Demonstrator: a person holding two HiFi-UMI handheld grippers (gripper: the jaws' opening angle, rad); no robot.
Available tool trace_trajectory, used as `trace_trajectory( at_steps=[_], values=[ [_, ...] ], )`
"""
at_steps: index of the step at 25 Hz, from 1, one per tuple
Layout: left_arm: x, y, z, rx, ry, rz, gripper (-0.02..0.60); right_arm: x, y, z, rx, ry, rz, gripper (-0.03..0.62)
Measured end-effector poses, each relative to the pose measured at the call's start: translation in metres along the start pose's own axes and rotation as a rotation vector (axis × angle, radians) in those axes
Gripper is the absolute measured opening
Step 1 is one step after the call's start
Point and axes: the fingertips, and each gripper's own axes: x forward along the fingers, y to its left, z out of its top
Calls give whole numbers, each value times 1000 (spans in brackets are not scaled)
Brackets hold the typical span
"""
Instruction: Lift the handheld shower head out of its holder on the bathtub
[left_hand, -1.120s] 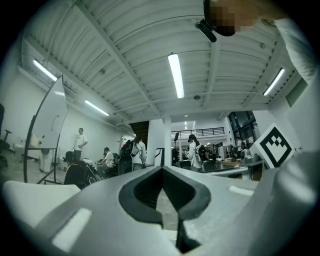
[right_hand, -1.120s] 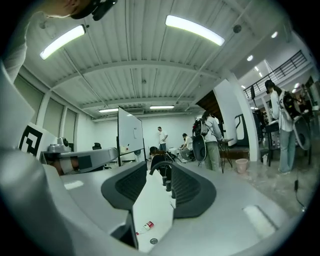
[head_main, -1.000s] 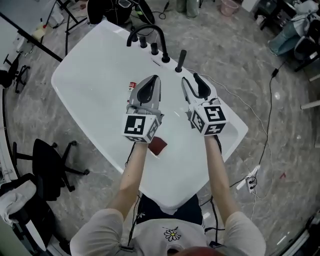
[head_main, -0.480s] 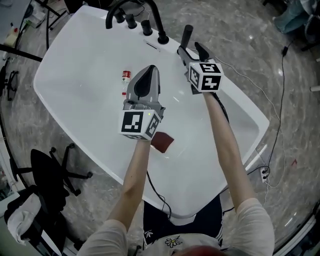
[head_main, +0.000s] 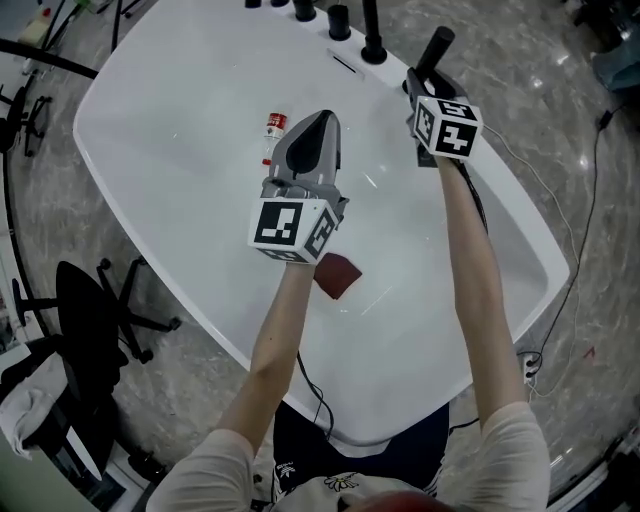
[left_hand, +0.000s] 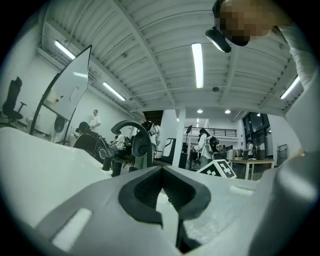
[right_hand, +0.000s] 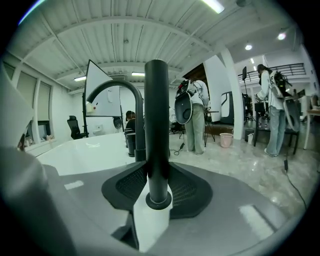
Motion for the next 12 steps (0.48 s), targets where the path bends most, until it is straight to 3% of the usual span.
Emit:
trace_trajectory(
  at_steps=[9, 12],
  values=[
    [-10, 7, -13, -9, 22, 32, 0, 1, -2, 1, -21, 19, -30, 146],
    [-9, 10, 1, -11, 17, 37, 0, -9, -1, 35, -19, -49, -45, 146]
  ],
)
